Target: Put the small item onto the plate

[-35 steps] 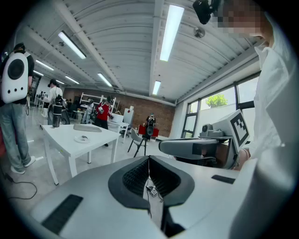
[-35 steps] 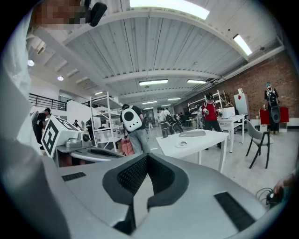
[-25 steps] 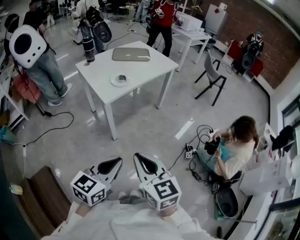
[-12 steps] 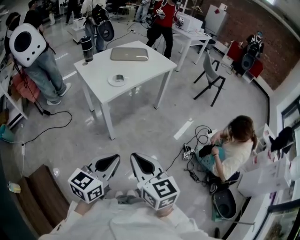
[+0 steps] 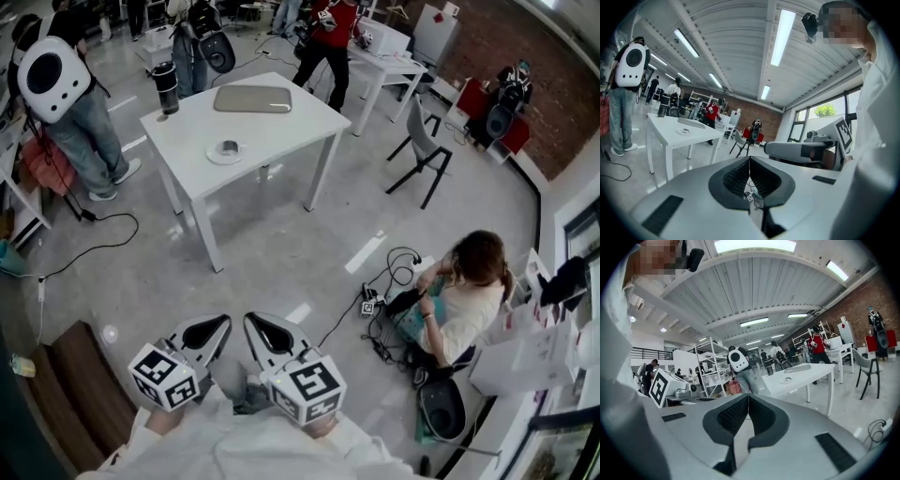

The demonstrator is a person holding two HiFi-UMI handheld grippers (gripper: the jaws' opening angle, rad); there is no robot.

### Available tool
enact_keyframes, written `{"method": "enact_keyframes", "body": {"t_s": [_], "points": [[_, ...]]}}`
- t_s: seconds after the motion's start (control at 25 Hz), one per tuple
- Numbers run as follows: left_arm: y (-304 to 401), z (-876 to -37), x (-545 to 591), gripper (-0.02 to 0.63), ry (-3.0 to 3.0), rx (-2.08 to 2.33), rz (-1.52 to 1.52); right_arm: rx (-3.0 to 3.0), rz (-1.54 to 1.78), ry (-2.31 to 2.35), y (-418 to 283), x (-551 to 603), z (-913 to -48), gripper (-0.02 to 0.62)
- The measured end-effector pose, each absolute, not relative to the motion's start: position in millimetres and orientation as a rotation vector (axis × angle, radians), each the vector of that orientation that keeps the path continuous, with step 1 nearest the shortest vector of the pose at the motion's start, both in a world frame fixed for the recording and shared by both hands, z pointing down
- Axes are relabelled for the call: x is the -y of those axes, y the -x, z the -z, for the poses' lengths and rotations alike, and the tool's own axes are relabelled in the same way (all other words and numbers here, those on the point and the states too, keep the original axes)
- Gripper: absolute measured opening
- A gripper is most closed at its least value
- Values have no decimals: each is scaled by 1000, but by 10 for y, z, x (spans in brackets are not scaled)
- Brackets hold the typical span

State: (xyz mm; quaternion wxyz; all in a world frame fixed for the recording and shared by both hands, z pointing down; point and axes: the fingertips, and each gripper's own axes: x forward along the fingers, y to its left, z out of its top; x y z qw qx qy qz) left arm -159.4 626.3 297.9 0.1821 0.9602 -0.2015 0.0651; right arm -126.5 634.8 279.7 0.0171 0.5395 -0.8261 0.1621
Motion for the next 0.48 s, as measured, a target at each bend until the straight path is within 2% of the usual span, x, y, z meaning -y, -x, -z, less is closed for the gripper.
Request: {"method": "enact_keyframes", "body": {"t_s": [0.48], "points": [[1428, -3081, -5396, 9, -2678, 585, -164, 2466, -560, -1745, 885, -5520, -3057, 15]]}}
